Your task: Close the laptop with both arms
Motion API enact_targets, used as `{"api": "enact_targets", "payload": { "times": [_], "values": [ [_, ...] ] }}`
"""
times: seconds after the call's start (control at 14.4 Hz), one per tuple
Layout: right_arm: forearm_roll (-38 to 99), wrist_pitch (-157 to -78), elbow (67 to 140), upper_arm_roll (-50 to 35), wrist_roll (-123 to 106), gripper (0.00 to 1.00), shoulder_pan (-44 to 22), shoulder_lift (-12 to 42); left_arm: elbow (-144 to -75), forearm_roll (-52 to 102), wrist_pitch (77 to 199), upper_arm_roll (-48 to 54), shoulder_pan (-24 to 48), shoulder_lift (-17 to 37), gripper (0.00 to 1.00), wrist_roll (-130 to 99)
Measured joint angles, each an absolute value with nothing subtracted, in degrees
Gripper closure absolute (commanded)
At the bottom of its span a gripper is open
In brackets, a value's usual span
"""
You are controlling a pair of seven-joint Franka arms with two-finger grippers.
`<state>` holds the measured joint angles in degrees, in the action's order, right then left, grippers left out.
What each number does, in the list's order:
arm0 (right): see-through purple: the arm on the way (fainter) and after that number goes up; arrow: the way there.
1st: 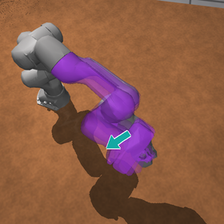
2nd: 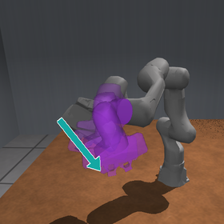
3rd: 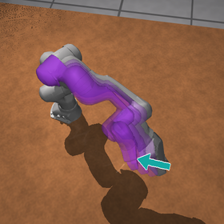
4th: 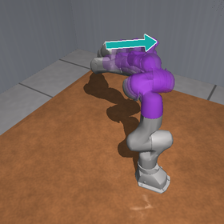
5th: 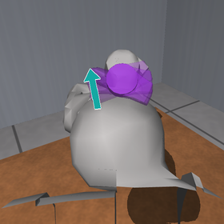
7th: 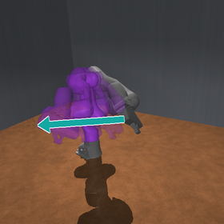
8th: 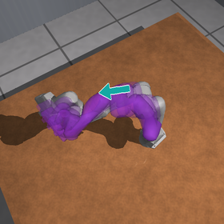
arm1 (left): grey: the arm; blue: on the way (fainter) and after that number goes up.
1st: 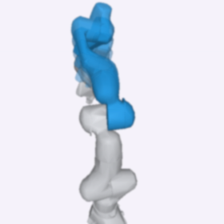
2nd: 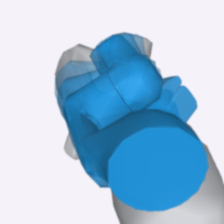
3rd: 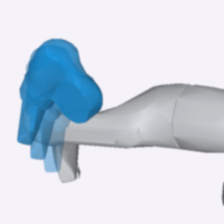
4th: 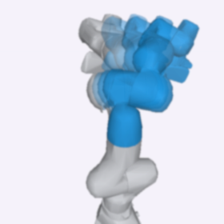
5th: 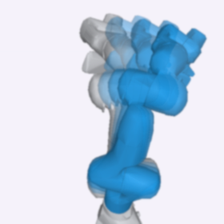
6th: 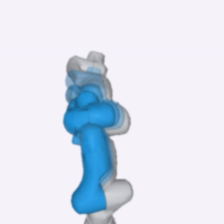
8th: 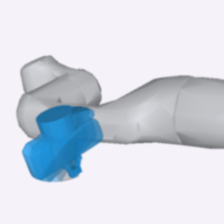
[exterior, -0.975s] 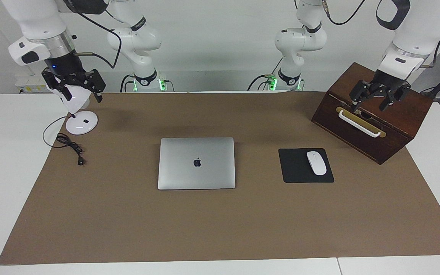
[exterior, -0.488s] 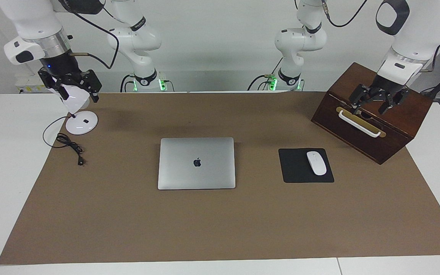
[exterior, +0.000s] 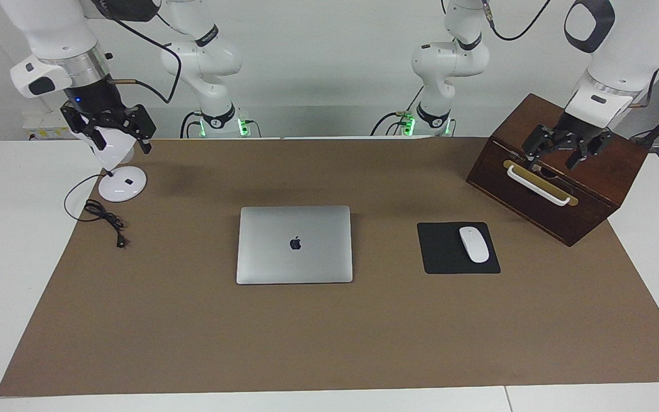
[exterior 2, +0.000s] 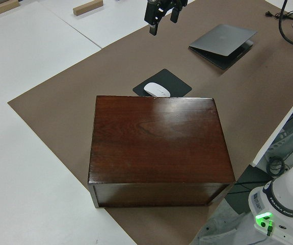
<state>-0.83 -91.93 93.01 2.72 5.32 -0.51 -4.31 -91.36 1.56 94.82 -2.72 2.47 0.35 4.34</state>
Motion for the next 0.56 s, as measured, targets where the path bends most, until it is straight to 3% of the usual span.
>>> {"api": "enact_targets", "payload": {
  "times": [0.56],
  "values": [
    [-0.6, -91.0, 93.6, 2.6, 5.3, 0.00, -0.6, -4.3, -91.4, 1.6, 94.8, -2.7, 2.5, 0.4, 0.00, 4.3]
  ]
}}
